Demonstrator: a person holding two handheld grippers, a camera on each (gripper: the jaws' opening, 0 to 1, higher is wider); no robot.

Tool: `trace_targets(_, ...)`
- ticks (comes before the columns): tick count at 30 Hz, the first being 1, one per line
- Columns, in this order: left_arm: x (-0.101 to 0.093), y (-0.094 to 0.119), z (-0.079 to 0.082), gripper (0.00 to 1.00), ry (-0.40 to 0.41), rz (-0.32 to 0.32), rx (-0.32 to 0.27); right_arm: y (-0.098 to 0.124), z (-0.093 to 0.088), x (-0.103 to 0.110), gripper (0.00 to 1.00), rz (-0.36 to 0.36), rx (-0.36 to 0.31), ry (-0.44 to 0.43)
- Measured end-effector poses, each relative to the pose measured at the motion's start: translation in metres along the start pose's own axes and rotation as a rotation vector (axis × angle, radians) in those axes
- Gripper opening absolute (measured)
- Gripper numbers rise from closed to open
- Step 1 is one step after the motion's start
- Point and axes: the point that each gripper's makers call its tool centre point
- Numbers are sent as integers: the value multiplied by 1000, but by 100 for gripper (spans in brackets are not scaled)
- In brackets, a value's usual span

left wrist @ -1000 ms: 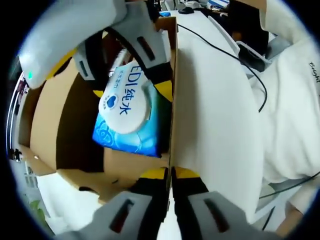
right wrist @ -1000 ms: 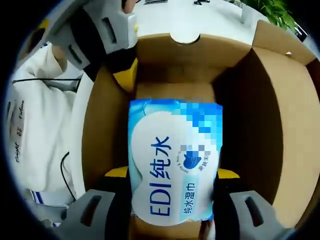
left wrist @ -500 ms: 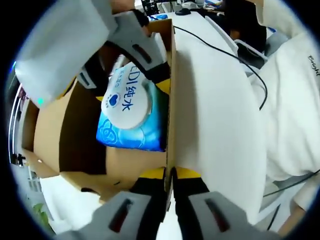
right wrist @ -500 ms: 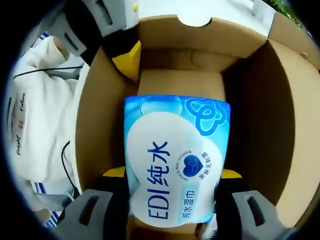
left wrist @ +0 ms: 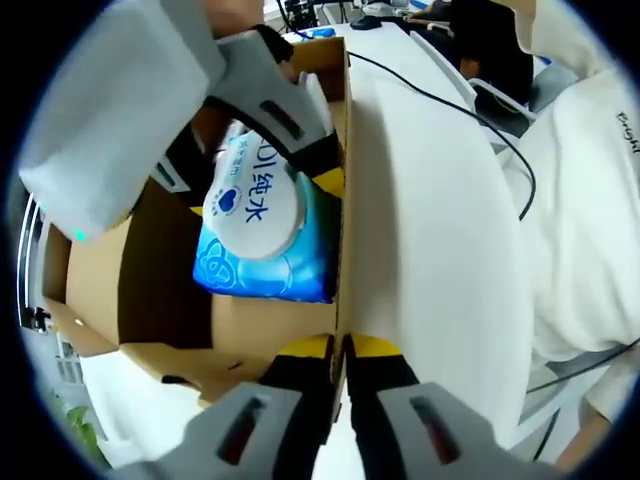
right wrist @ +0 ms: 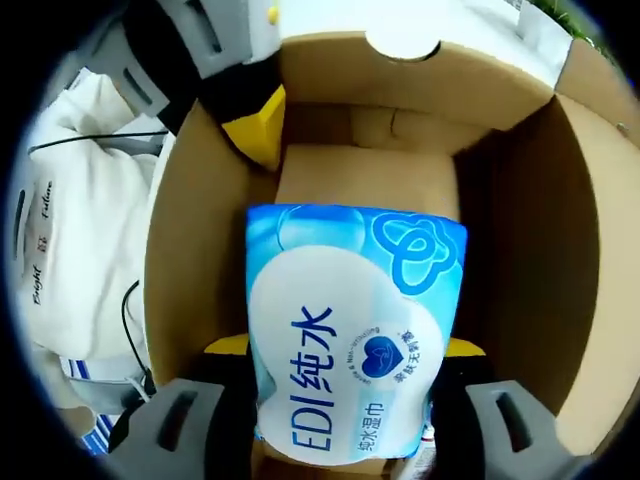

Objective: Operate the shoe box by opening the lid, removing the specified soft item, and placing it in the target area until the item is outside and the box remains undamaged.

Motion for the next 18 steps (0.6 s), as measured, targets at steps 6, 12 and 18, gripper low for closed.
trace_targets(6,-12,-1,-1,5,8,11,3,-5,-1,6,73,-18,105,29)
trace_targets(12,-14,-2,-1,5,2,14,-3,-4,-4,17,72,-43,82,19)
trace_targets(18,-15,-3,0,5,-1,7,-3,-4,0,20,72,-49,60,14)
Point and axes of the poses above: the point that each gripper's makers call its tool centre point, and the gripper's own axes: y roughly backward along the fingers, x roughly to its left, z roughly out of its top, and after that the axes turned 4 degrees about y, right-handed
